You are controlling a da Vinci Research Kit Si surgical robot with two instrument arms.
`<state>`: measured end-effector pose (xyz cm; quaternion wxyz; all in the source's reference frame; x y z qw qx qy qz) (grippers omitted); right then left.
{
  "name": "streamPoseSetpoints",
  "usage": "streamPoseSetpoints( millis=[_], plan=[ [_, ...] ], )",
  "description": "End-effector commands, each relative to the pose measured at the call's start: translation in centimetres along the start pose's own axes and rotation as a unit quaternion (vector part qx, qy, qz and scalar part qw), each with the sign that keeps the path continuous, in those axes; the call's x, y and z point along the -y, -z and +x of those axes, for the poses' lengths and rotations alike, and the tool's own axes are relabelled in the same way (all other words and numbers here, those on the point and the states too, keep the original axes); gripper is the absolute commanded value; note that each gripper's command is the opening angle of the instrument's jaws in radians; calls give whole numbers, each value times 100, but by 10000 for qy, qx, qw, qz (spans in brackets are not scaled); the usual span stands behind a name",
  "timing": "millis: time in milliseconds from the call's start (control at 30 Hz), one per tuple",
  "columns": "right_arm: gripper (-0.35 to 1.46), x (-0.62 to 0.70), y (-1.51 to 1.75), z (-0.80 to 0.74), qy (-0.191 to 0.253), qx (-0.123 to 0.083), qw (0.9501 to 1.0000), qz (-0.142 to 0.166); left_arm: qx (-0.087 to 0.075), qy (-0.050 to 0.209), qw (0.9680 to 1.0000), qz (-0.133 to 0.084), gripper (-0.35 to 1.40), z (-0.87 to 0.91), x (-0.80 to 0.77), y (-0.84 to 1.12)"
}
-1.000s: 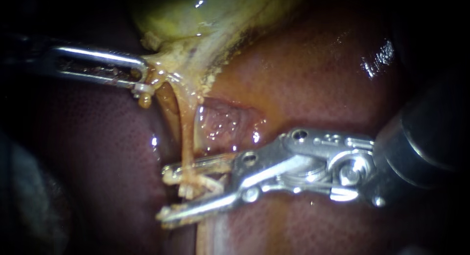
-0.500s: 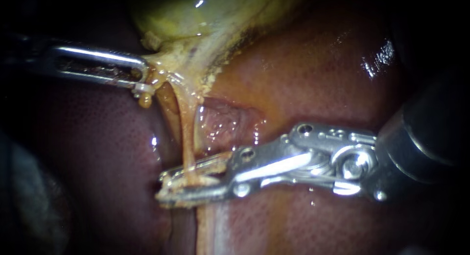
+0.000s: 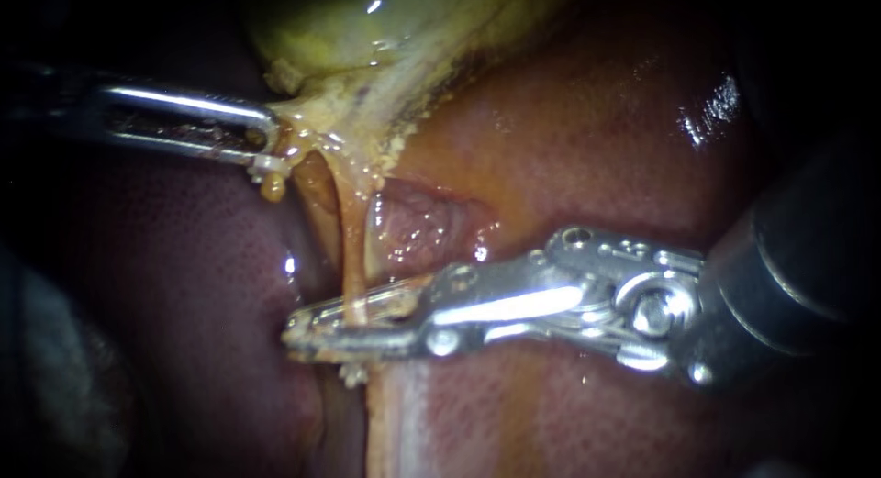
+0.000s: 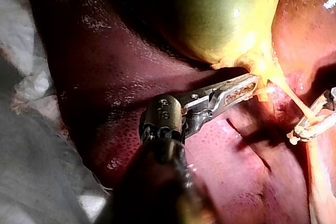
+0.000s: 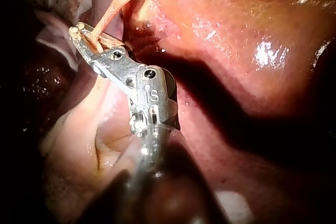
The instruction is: Clipping first clip right tube
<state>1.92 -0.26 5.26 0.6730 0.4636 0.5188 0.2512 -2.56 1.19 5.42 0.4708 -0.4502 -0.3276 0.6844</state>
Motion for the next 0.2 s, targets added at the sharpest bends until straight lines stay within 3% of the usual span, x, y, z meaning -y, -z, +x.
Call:
streamPoseSetpoints(
  millis=[33,200],
  plan=[
    [-35,-1,0,-1,8,4,10000,3,3,-3,10000,-2,-35,0,0,-1],
    [-35,-2,0,-4,16,9,10000,3,10,-3,10000,-12,-35,0,0,-1]
  ],
)
